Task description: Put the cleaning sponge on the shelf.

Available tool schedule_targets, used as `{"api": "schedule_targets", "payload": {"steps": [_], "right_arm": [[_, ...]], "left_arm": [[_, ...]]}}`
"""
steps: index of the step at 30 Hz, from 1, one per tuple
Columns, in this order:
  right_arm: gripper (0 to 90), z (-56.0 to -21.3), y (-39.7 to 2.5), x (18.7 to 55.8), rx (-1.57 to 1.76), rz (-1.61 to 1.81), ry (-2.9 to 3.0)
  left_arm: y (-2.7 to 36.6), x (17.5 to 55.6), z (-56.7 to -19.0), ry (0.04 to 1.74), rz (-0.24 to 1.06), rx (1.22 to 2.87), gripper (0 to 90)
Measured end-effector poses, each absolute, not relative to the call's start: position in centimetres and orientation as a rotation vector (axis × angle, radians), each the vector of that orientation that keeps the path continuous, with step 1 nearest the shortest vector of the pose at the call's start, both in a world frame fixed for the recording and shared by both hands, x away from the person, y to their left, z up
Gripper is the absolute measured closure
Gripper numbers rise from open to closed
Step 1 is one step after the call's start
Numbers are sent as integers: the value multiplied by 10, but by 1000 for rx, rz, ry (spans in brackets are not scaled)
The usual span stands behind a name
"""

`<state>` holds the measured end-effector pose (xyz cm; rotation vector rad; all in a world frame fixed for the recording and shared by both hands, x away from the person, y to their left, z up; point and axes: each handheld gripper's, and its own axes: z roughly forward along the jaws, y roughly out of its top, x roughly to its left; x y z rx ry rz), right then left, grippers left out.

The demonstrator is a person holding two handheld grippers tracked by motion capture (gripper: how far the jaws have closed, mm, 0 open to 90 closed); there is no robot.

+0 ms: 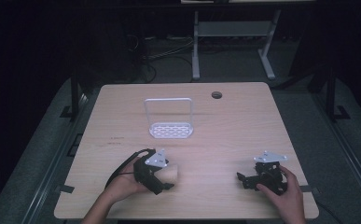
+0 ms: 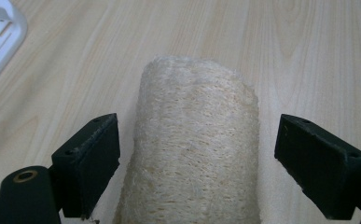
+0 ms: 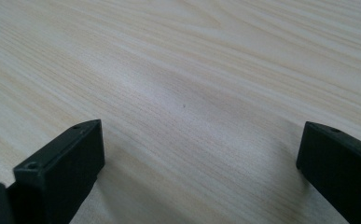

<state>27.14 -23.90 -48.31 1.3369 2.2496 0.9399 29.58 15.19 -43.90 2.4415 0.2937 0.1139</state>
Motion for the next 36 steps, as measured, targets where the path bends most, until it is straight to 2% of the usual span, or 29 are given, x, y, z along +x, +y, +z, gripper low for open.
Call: {"api": "schedule_targets", "payload": {"steps": [12, 25, 27, 36], "right_arm": [[7, -483, -239, 271, 1336, 940, 2250], [7, -483, -239, 271, 1337, 940, 2250], [7, -483, -239, 271, 1337, 940, 2250], [7, -483, -239, 271, 1337, 940, 2250]], "left_arm": [[152, 300, -447, 307, 106, 2476, 146], [154, 300, -448, 302, 100, 2483, 245], [155, 300, -448, 301, 101, 2478, 285], [156, 300, -447, 292, 102, 2486, 308]]}}
